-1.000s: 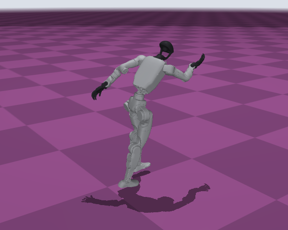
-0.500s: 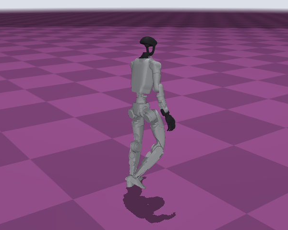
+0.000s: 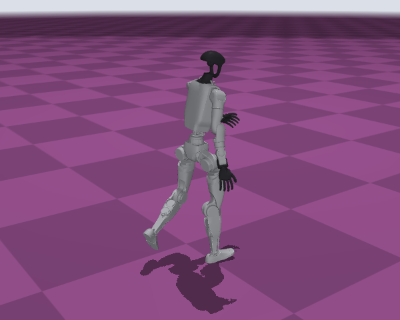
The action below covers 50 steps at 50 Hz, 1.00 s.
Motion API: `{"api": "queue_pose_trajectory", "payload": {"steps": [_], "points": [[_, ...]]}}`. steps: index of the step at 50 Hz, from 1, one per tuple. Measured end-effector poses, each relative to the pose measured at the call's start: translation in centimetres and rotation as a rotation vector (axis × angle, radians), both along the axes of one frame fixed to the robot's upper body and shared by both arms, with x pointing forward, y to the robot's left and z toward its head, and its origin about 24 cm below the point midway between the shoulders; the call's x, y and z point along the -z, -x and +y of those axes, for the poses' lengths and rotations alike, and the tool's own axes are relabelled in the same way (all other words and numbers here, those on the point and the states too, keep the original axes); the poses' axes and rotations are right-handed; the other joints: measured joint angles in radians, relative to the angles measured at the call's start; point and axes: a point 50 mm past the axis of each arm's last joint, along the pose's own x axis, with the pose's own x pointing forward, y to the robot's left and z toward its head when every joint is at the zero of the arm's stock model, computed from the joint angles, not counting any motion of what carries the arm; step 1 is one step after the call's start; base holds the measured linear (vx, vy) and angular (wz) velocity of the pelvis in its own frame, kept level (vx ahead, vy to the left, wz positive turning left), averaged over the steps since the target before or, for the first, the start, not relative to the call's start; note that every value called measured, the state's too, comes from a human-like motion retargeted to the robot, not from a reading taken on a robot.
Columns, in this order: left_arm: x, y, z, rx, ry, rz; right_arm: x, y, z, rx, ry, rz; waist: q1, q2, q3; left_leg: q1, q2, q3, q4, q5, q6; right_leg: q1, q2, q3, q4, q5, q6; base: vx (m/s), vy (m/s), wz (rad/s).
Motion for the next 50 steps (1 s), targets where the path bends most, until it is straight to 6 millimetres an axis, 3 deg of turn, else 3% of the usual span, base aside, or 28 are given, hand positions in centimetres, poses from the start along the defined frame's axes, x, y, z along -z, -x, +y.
{"api": "queue_pose_trajectory", "payload": {"steps": [5,10,14,18,20,23,27,30,32,37,41,46,50], "points": [[7.8,6.2,0.3,-0.04,0.079,0.252,-3.4,-12.3,0.6,-0.258,0.09,-0.235,0.165,0.003,-0.006,-0.198,0.024,0.069,0.205,-0.107,0.042,0.049,0.008,0.11,0.082,-0.097,-0.016,0.68,-0.11,-1.07],[13.6,14.1,2.5,-0.257,0.179,0.458,-10.4,-23.7,3.5,-0.442,0.222,-0.549,0.337,-0.031,0.009,-0.326,0.032,0.162,0.018,-0.127,-0.013,0.117,-0.005,0.206,0.119,-0.18,-0.033,0.65,0.01,-1.02],[16.9,20.8,4.5,-0.521,0.3,0.632,-17.9,-29.9,6.2,-0.546,0.309,-0.838,0.449,-0.045,0.018,-0.36,0.048,0.238,-0.406,-0.087,-0.054,0.17,0.005,0.239,0.127,-0.24,-0.043,0.67,0.08,-0.57],[18.9,28.0,6.2,-0.815,0.413,0.78,-24.9,-33.2,9.4,-0.694,0.402,-1.087,0.543,-0.033,0.018,-0.307,0.051,0.32,-0.967,-0.025,-0.141,0.237,0.055,0.252,0.141,-0.297,-0.052,0.74,0.14,-0.32],[19.4,31.5,6.7,-0.978,0.483,0.822,-27.9,-34.0,11.0,-0.826,0.491,-1.176,0.579,-0.04,0.017,-0.298,0.055,0.357,-1.086,-0.02,-0.185,0.274,0.069,0.247,0.152,-0.319,-0.068,0.79,0.18,-0.01],[19.1,35.7,7.7,-1.194,0.528,0.831,-31.1,-33.9,13.0,-0.979,0.678,-1.272,0.639,-0.092,0.012,-0.302,0.045,0.363,-1.078,0.051,-0.136,0.295,0.053,0.229,0.192,-0.322,-0.092,0.8,0.19,0.12],[18.1,38.5,9.4,-1.355,0.509,0.787,-32.3,-32.9,14.0,-1.119,0.905,-1.302,0.738,-0.142,0.058,-0.285,0.041,0.276,-0.94,0.069,-0.093,0.309,0.016,0.158,0.366,-0.215,-0.131,0.83,0.24,0.51],[17.4,38.1,11.0,-1.342,0.471,0.746,-30.7,-32.4,14.1,-1.251,0.904,-1.227,0.793,-0.12,0.12,-0.271,0.065,0.189,-0.767,-0.041,-0.1,0.27,0.007,0.05,0.643,-0.038,-0.173,0.8,0.23,1.33],[17.1,36.5,11.8,-1.315,0.484,0.695,-29.3,-32.4,14.2,-1.358,0.846,-1.132,0.816,-0.106,0.153,-0.258,0.061,0.123,-0.729,-0.085,-0.097,0.176,0.012,0.014,0.861,0.011,-0.183,0.71,0.15,1.62],[16.5,32.8,13.0,-1.288,0.527,0.558,-27.1,-32.6,13.8,-1.522,0.799,-0.955,0.809,-0.092,0.224,-0.22,0.013,-0.041,-0.755,-0.119,-0.116,-0.088,0.051,-0.029,1.128,-0.061,-0.147,0.64,0.01,1.79],[15.7,32.6,14.0,-1.381,0.505,0.461,-26.8,-31.7,12.8,-1.451,0.825,-1.008,0.747,-0.052,0.261,-0.199,0.017,-0.197,-0.782,-0.136,-0.189,-0.2,0.008,-0.199,1.016,-0.102,-0.154,0.59,-0.14,1.98],[14.1,35.8,16.3,-1.518,0.419,0.421,-26.1,-29.8,10.7,-1.34,0.759,-1.088,0.659,-0.034,0.288,-0.215,0.008,-0.37,-0.826,-0.156,-0.242,-0.309,-0.056,-0.329,0.613,-0.069,-0.102,0.53,-0.28,1.9],[11.5,40.3,18.8,-1.618,0.282,0.436,-24.4,-27.6,8.4,-1.322,0.724,-1.042,0.595,-0.073,0.288,-0.263,-0.083,-0.482,-0.847,-0.181,-0.111,-0.393,-0.156,-0.245,0.179,0.025,0.002,0.49,-0.44,1.86]]}}
